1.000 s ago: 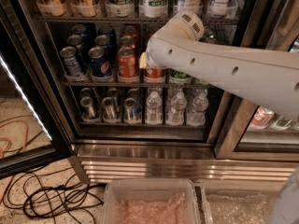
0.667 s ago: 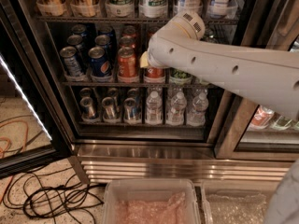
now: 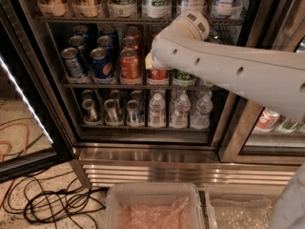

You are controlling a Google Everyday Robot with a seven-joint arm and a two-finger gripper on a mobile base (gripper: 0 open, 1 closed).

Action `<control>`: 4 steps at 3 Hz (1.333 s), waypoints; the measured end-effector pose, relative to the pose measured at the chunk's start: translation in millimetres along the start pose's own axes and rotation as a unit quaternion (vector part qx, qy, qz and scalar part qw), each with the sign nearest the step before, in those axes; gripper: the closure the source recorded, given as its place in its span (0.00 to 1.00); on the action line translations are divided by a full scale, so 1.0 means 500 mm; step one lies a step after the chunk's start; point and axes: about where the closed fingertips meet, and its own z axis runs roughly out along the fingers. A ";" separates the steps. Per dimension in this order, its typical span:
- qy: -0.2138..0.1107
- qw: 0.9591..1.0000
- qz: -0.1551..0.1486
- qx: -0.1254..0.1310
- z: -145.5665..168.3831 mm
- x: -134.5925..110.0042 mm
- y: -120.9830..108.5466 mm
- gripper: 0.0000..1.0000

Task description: Pick coke can from middle shelf of fridge

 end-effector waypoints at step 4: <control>0.072 0.992 -0.004 -0.101 -0.109 0.008 0.020 1.00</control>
Offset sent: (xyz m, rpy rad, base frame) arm -0.0085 0.0102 0.0122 0.0877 0.0949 0.0835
